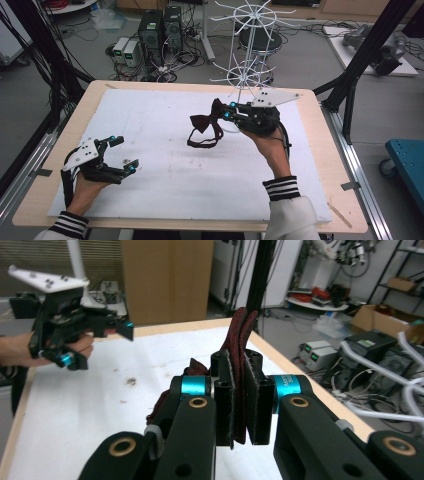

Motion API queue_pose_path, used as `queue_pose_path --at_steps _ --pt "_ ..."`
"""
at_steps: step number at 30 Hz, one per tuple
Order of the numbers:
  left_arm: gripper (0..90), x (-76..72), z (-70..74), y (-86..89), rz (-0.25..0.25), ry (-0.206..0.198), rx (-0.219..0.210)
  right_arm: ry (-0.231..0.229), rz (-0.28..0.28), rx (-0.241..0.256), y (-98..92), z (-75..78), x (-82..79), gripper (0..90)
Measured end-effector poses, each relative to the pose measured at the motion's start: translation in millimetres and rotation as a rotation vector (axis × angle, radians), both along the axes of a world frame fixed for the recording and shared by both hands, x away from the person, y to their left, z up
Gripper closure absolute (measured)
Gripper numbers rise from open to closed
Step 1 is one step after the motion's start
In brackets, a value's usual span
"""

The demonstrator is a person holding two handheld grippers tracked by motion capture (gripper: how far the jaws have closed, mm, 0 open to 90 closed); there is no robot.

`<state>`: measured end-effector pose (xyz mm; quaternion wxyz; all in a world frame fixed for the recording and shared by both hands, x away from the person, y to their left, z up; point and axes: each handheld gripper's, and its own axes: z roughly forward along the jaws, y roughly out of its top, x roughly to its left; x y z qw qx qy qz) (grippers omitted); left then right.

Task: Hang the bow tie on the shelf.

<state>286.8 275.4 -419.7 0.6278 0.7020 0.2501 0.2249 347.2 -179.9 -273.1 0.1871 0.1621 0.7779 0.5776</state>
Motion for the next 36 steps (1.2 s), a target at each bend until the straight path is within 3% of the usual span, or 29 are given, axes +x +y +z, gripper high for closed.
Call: queue_pose_path --at_steps 12,21,25,36 --pt "1.7 -6.7 -17.3 6.4 0.048 -0.026 -0.041 -0.037 -0.106 0.011 -10.5 14.4 1.3 84.9" --pt "1.7 -6.8 -22.0 5.9 0.043 -0.037 -0.036 -0.065 -0.177 0.026 -17.5 24.4 3.4 84.9" --pt "1.7 -6.0 -23.5 4.9 0.04 -0.037 -0.022 -0.067 -0.209 0.024 -20.4 25.1 6.1 84.9" --pt "1.7 -5.6 -25.3 4.2 0.028 -0.032 -0.036 -0.1 -0.286 0.027 -23.8 25.1 11.2 84.9"
